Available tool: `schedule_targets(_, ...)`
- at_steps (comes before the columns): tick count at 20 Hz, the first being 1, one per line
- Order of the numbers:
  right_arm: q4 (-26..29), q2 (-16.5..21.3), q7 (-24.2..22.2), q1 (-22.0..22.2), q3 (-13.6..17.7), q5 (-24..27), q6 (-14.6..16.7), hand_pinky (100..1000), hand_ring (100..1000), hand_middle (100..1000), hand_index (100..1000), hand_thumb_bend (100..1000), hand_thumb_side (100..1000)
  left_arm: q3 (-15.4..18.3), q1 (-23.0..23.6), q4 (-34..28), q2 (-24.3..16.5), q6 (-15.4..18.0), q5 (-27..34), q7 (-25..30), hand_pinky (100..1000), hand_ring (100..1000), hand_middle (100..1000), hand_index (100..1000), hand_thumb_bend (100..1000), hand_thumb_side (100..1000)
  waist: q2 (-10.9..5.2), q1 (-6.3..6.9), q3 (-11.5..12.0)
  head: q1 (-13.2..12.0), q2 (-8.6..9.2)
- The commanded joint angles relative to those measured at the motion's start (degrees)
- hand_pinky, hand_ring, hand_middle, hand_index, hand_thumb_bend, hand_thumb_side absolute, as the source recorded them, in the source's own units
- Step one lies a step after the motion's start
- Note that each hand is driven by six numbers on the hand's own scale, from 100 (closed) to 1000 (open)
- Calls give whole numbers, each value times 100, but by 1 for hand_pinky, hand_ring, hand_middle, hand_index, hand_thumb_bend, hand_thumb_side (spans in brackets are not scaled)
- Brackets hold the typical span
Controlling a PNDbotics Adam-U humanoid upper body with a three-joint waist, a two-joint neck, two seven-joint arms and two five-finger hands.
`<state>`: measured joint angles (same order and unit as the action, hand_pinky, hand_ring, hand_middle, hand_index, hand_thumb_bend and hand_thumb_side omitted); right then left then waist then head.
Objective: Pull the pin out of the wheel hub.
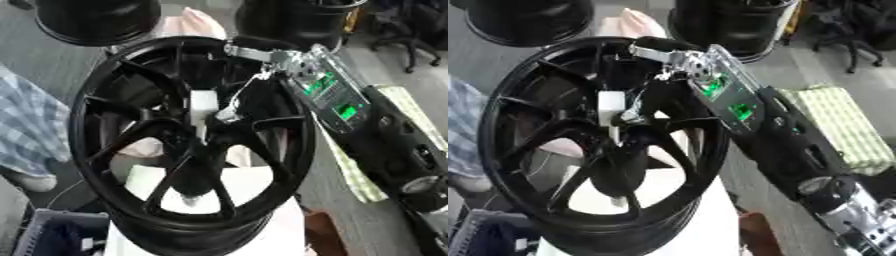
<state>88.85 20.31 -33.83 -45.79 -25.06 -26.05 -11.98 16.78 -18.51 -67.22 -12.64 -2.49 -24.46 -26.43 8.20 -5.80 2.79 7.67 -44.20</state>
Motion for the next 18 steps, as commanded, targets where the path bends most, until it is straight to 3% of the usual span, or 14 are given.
schedule_targets(1,29,32,88,-70,54,27,-42,634,728,528,694,590,209,-7,-83,-117,-106,-13,6,-9,777,760,576,771,100,819,-61,37,3,17,9)
schedule_targets(18,12,9,294,-2,4,309,-326,605,702,483,655,556,183,0,-106,-153,-59,-41,-20,-23,778,761,575,769,100,819,-69,17,62,-20,9)
